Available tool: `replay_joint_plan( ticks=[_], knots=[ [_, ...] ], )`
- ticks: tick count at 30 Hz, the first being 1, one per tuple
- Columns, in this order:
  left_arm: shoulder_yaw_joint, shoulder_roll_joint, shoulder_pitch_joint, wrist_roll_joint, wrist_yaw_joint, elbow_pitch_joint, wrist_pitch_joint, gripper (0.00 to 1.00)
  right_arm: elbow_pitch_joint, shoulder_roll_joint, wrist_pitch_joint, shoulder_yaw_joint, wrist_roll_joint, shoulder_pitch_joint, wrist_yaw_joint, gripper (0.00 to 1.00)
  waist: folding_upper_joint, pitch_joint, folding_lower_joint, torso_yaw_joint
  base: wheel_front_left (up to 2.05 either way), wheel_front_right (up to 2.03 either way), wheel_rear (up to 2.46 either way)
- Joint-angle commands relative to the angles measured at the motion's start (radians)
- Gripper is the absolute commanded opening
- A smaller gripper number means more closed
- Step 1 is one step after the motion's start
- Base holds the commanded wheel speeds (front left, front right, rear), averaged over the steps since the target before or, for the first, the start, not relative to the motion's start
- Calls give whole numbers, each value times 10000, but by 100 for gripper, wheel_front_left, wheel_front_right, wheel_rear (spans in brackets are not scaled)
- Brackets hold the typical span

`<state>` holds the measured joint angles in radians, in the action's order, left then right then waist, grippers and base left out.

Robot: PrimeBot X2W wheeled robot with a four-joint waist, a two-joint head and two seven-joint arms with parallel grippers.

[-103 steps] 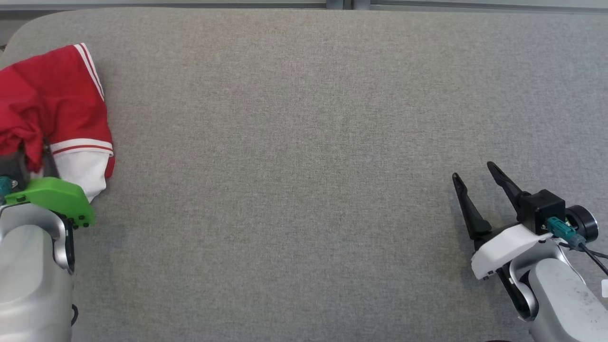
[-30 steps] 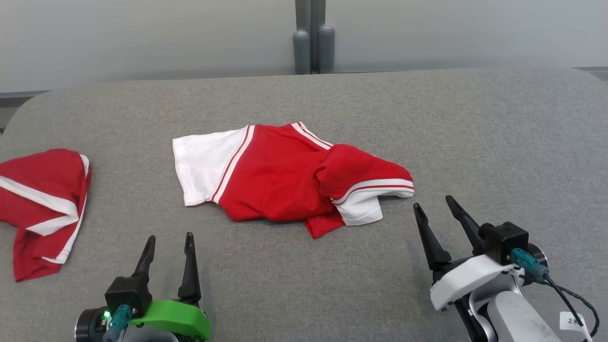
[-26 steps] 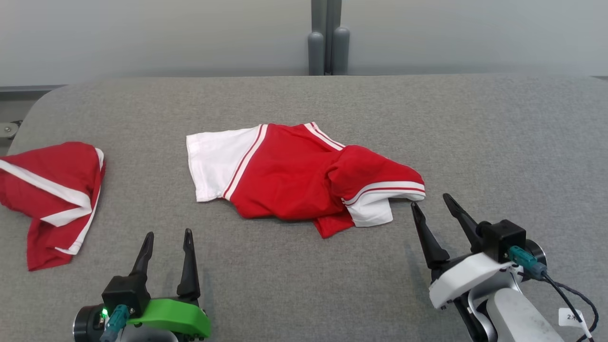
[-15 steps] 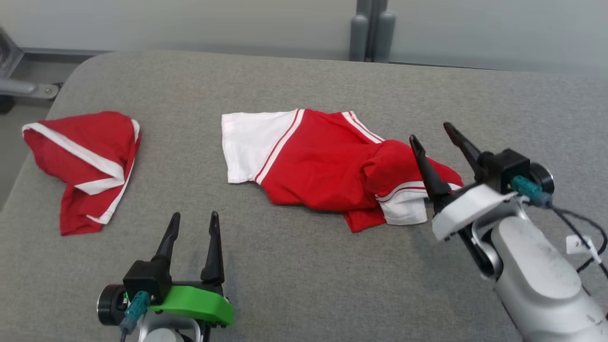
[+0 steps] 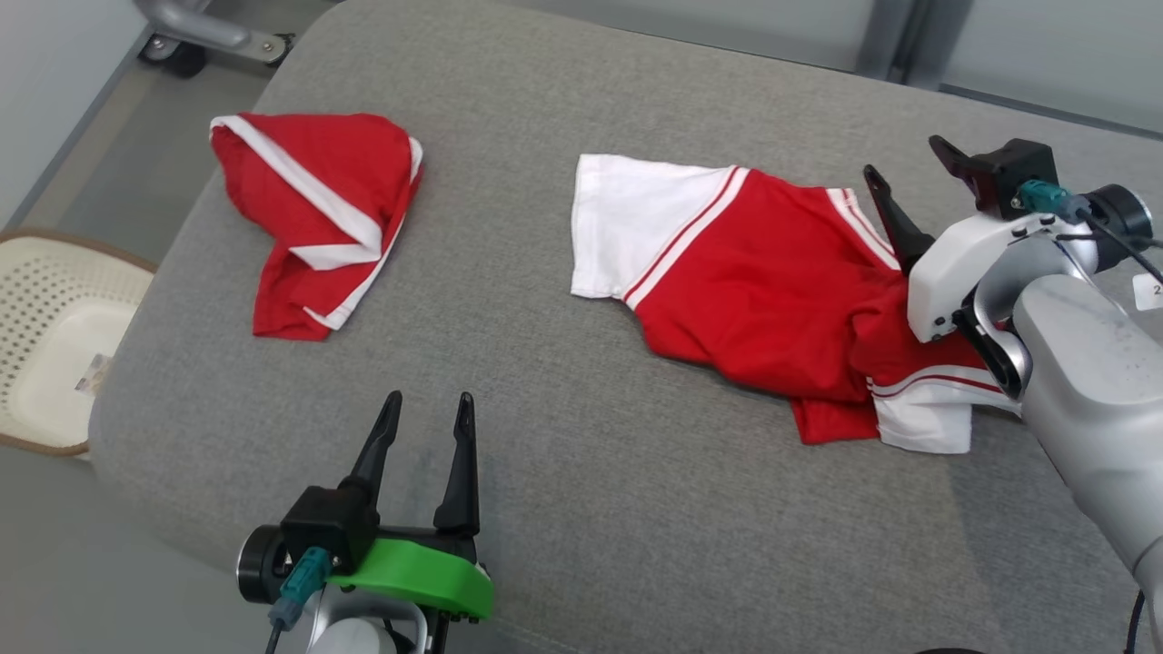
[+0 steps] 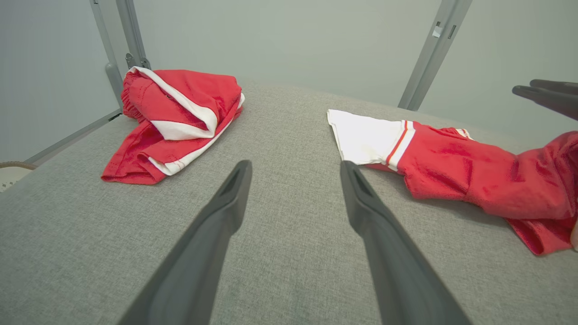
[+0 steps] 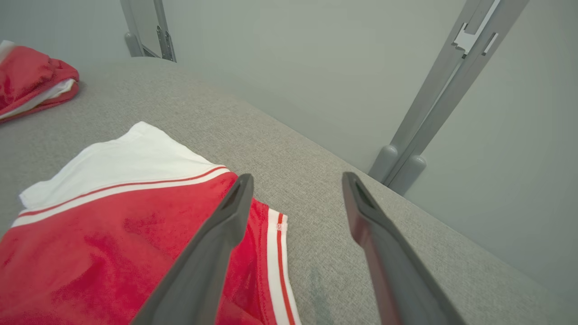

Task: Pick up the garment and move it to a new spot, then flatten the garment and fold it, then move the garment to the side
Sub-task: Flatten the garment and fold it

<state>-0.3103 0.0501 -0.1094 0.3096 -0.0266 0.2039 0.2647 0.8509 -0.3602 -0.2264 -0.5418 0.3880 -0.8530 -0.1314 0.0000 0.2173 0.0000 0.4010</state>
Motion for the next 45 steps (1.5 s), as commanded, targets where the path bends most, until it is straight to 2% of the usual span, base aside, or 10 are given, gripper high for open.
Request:
replay_joint_plan(
  ticks=[1, 16, 17, 18, 29, 37, 40, 41, 42, 45],
  knots=[
    [-67, 9, -138, 83, -49, -52, -3, 100, 404, -147, 250, -252, 181, -237, 14, 100, 0, 751, 0, 1035, 0, 0, 0],
    [-338, 9, -339, 478, -297, -359, -4, 100, 2376, -535, 2003, -2156, 1820, -860, 14, 96, 0, 1496, 0, 1677, 0, 0, 0],
    [-344, 9, -359, 488, -315, -363, -4, 100, 2408, -556, 1971, -2238, 1890, -892, 14, 39, 0, 1534, 0, 1670, 0, 0, 0],
    [-353, 9, -386, 494, -339, -371, -4, 100, 2436, -597, 1819, -2235, 1975, -965, 15, 0, 0, 1557, 0, 1657, 0, 0, 0],
    [-263, 13, -477, 406, -311, -418, -4, 100, 4065, -1529, -345, -578, 1897, -2670, 15, 0, 0, 1524, 0, 1154, 0, 0, 0],
    [-134, 13, -575, 159, -143, -292, -2, 100, 4400, -2933, -389, 2372, 727, -1803, 17, 0, 0, 1128, 0, 340, 0, 0, 0],
    [-133, 15, -651, 59, -60, -213, -4, 100, 4407, -3034, -388, 3503, 190, -1186, 15, 1, 0, 1030, 0, 42, 0, 0, 0],
    [-131, 16, -679, 19, -34, -192, -4, 100, 4396, -3108, -390, 3897, -39, -1133, 15, 36, 0, 1007, 0, -58, 0, 0, 0],
    [-137, 15, -701, -7, -13, -160, -4, 100, 4388, -3078, -390, 4251, -290, -1038, 15, 94, 0, 976, 0, -151, 0, 0, 0],
    [-127, 16, -718, -71, 19, -81, -4, 100, 4051, -2722, -389, 5243, -1055, -686, 14, 100, 0, 845, 0, -445, 0, 0, 0]
  ],
)
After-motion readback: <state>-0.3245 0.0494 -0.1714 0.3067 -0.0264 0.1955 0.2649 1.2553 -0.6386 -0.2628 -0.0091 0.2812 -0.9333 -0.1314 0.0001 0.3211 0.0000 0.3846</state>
